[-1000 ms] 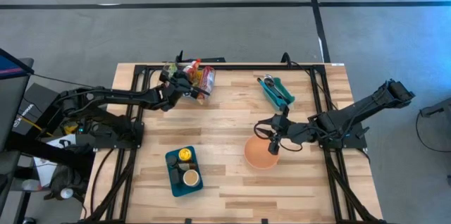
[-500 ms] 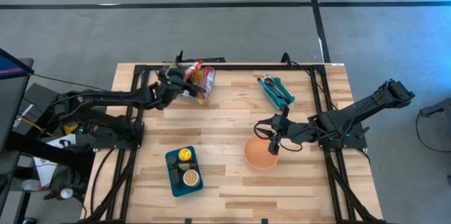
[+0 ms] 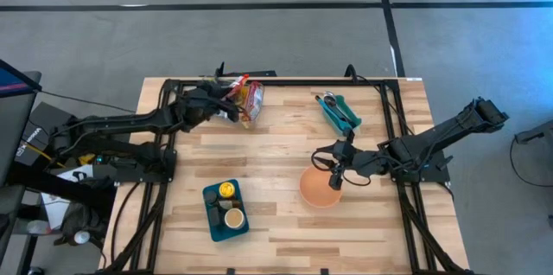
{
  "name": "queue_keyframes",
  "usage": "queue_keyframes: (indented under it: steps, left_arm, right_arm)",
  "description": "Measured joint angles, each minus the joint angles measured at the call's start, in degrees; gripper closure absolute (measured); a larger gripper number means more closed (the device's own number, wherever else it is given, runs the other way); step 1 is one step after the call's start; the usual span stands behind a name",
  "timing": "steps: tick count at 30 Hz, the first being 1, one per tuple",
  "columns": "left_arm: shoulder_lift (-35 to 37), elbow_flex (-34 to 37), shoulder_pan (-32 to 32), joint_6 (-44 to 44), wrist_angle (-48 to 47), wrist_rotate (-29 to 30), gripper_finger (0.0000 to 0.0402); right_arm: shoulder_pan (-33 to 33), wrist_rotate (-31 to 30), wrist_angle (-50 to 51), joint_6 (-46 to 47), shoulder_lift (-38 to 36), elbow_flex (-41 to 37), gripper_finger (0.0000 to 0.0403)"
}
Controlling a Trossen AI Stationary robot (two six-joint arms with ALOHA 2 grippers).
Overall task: Pick & Place Food Item
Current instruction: Return to Home Position
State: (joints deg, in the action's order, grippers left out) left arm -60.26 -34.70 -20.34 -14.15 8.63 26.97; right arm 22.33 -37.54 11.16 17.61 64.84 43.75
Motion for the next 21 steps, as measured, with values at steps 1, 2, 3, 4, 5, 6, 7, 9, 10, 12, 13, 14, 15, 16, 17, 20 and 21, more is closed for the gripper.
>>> queue_keyframes:
  steps: [1, 2, 3, 4, 5, 6, 7, 9, 10, 12, 13, 14, 15, 16, 17, 20, 21]
  left_arm:
    - [0.1, 0.0, 0.0, -0.4, 0.2, -2.6, 0.0268]
    - [0.1, 0.0, 0.2, -1.2, 0.4, -5.3, 0.0273]
    - [0.1, 0.0, 0.4, -2.1, 0.5, -8.1, 0.0278]
    - [0.0, 0.0, 0.7, -2.9, 0.7, -10.6, 0.0283]
    - [0.0, 0.0, 1.1, -3.2, 0.8, -12.8, 0.0288]
    - [0.0, 0.0, 1.6, -3.3, 0.8, -14.7, 0.0294]
    - [0.0, 0.0, 2.2, -3.3, 0.8, -15.9, 0.0299]
    - [0.0, 0.0, 3.6, -3.3, 0.8, -16.9, 0.0309]
    - [0.0, 0.0, 4.5, -3.3, 0.8, -16.9, 0.0313]
    - [0.0, 0.0, 6.1, -3.3, 1.2, -16.9, 0.0322]
    - [0.0, 0.0, 6.9, -3.3, 1.5, -16.9, 0.0327]
    - [0.0, 0.0, 7.8, -3.2, 1.9, -16.9, 0.0332]
    - [-0.1, 0.0, 8.7, -2.8, 2.2, -16.9, 0.0336]
    - [-0.1, 0.0, 9.4, -2.7, 2.4, -16.9, 0.0341]
    - [-0.2, 0.0, 10.3, -2.6, 2.4, -16.9, 0.0346]
    - [-0.3, 0.0, 11.9, -2.5, 2.7, -16.9, 0.036]
    - [-0.5, 0.0, 12.3, -2.5, 2.6, -16.9, 0.0365]
  right_arm:
    - [0.0, 0.0, 0.0, 0.0, 0.0, 0.0, 0.0286]
    - [0.0, 0.0, 0.0, 0.0, 0.0, 0.0, 0.0286]
    - [0.0, 0.0, 0.0, 0.0, 0.0, 0.0, 0.0286]
    - [0.0, 0.0, 0.0, 0.0, 0.0, 0.0, 0.0286]
    - [0.0, 0.0, 0.0, 0.0, 0.0, 0.0, 0.0286]
    - [0.0, -0.2, 0.0, -0.2, 0.0, 0.0, 0.0286]
    - [0.0, -0.2, 0.0, -0.3, 0.0, 0.0, 0.0286]
    - [0.0, -0.2, 0.0, -1.9, 0.0, 0.0, 0.0286]
    - [0.0, -0.2, 0.0, -3.1, 0.0, 0.0, 0.0286]
    - [0.0, -0.2, 0.0, -5.9, 0.1, 0.0, 0.0286]
    - [0.0, -0.2, 0.0, -7.4, 0.1, 0.0, 0.0286]
    - [-0.2, -0.2, 0.0, -8.6, 0.1, 0.0, 0.0287]
    - [-0.5, -0.2, 0.0, -9.6, 0.1, 0.0, 0.0288]
    - [-0.8, -0.1, 0.0, -10.5, 0.1, 0.0, 0.0291]
    - [-1.3, 0.0, 0.2, -11.7, 0.1, 0.0, 0.0294]
    - [-3.4, 1.0, 0.8, -15.9, 0.1, 0.0, 0.0313]
    - [-4.5, 2.6, 0.8, -16.9, 0.1, 0.0, 0.0323]
